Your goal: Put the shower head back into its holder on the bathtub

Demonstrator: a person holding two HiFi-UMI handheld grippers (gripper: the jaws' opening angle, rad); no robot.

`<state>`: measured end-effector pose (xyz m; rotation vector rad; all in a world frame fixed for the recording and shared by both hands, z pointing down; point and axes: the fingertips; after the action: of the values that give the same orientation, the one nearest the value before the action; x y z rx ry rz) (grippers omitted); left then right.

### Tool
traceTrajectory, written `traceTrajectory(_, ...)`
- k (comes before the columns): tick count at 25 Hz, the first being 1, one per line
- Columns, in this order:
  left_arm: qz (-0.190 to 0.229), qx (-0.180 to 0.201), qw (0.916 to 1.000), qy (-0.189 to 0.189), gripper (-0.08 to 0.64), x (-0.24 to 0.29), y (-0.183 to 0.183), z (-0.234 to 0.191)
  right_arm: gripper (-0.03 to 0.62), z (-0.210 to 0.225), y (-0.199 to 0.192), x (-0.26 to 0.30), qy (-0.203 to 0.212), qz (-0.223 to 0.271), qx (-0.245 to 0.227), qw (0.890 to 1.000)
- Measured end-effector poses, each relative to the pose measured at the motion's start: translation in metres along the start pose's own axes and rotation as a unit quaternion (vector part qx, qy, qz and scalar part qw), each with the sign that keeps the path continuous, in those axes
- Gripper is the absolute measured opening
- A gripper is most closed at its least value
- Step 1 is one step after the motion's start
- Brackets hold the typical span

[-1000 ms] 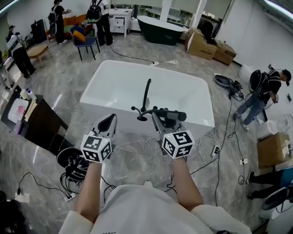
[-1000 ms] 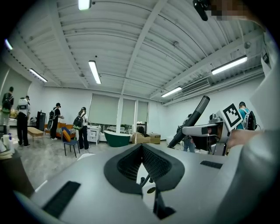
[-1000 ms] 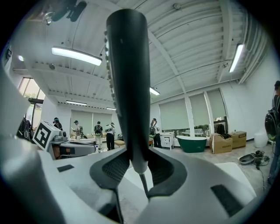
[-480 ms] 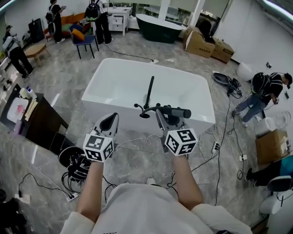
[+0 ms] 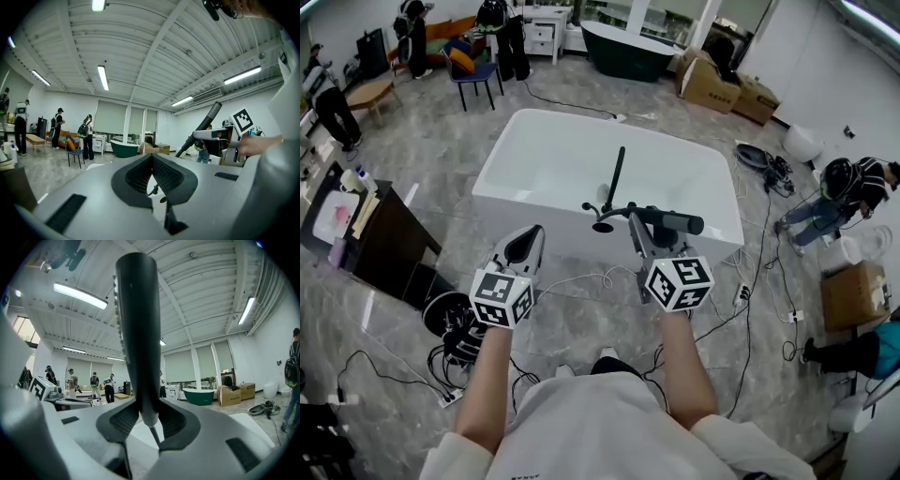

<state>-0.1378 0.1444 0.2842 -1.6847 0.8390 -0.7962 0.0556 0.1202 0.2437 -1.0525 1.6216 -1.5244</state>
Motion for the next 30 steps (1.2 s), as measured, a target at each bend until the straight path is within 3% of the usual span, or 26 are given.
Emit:
traceTrajectory(15,-0.005,0.005,1.0,-0.004,0.009,0.018,0.002,-0.015,0.143,0.005,0.007,0.027,0.007,0.009,-0.003,1.0)
traceTrajectory(30,-0.019,-0.001,0.9998,0.011,0.009,0.097,-0.002,-0.037,0.143,0.054,-0.002,0.093,0.031,0.015,0.009,0.999)
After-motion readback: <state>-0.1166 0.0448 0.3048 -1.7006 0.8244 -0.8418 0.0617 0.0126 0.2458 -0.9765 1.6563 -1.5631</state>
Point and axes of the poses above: the fingertips, and each gripper's own axes: x forward along the fingers, z to its right, y out of its top, and after that the axes turned 9 degrees about -x, right-handed
